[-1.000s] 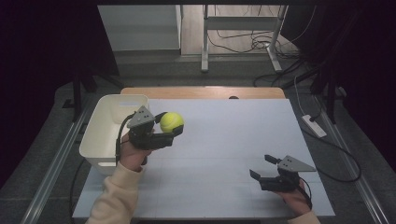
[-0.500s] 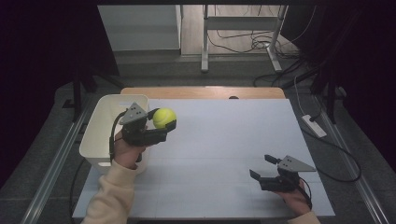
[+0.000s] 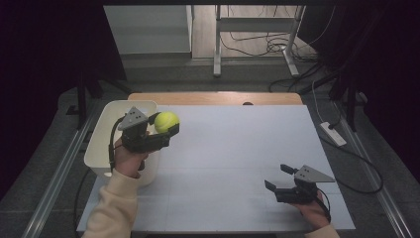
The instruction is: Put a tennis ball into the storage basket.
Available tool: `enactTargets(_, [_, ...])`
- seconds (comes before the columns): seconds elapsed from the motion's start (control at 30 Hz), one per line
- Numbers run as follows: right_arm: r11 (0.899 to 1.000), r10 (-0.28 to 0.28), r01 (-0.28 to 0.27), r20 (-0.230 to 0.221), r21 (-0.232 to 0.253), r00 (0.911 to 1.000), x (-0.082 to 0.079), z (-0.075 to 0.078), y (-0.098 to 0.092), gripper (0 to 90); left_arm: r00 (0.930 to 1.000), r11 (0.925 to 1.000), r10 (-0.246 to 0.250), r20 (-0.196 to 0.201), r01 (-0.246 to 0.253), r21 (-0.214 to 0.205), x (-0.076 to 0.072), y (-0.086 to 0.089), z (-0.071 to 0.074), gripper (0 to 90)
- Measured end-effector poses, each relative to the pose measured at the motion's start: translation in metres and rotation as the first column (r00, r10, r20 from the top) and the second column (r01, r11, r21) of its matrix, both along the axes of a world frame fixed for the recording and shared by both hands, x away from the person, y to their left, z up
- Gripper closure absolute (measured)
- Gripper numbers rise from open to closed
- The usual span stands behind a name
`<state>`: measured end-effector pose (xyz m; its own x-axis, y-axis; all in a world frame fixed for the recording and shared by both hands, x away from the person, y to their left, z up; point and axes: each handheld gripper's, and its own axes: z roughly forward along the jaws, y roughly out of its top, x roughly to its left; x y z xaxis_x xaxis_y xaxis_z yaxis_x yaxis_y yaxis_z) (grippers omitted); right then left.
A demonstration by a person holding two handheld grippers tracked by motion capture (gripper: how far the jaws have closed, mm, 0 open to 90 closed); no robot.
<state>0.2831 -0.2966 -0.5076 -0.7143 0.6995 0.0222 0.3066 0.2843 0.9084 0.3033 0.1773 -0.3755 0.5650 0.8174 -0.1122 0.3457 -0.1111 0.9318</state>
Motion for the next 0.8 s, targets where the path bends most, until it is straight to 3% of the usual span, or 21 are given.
enactTargets(0.47, [1.000, -0.001, 0.001, 0.000, 0.005, 1.0000, 0.000, 0.001, 0.000, 13.2, 0.9993, 0.9994, 0.035, 0.012, -0.035, 0.001, 0.001, 0.013, 0.005, 26.3])
enactTargets(0.8, [1.000, 0.000, 0.000, 0.001, 0.004, 1.0000, 0.000, 0.001, 0.000, 13.2, 0.9968, 0.9968, 0.080, -0.003, -0.080, 0.007, 0.006, 0.025, 0.006, 26.3])
